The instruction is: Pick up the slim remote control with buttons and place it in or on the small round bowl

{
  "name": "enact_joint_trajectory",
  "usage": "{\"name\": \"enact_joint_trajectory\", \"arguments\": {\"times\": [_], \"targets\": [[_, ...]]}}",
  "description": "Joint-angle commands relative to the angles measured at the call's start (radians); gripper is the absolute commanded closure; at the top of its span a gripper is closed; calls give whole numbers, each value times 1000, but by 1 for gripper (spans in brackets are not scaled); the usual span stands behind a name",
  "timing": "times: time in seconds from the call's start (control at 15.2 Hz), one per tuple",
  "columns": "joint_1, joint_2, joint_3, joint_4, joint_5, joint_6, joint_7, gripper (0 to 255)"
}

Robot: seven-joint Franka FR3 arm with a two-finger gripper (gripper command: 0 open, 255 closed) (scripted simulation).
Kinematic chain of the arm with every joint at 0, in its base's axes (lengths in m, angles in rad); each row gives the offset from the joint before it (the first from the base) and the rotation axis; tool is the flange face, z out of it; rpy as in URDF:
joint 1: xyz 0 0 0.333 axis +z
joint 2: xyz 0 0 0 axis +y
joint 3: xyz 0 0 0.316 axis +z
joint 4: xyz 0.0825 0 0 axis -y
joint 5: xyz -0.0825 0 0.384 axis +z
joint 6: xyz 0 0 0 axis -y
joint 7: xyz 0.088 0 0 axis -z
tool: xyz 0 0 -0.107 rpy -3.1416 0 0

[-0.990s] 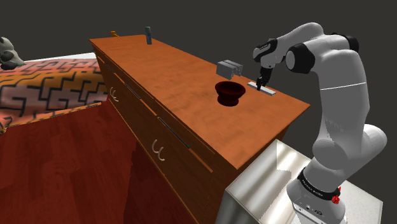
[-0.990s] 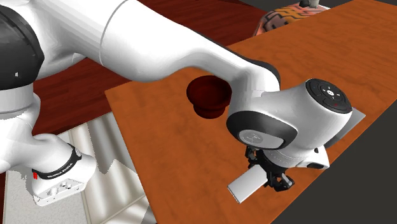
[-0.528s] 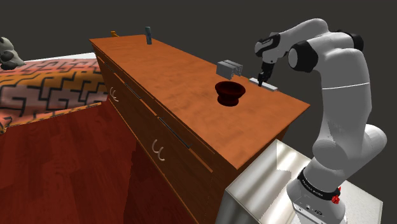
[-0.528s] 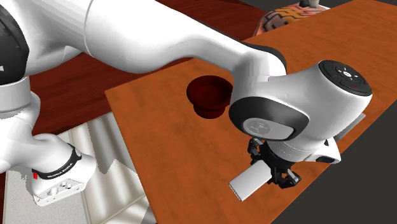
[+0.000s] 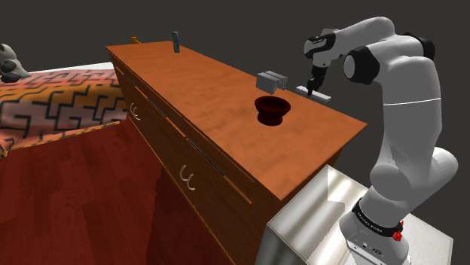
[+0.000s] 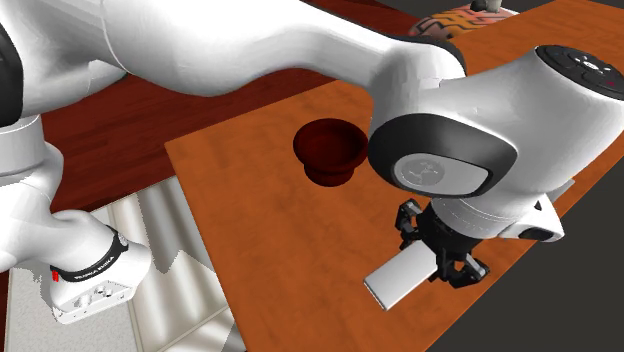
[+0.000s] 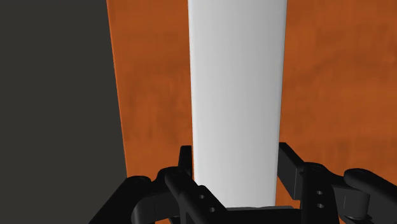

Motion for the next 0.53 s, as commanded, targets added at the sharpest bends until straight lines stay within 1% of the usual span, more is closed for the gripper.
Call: {"name": "enact_joint_trajectory", "arguments": {"times": [0.0, 0.46], "targets": [[-1, -8, -3, 18, -4, -25, 2, 255], [-9, -19, -8, 97, -12, -112, 9, 255]]}}
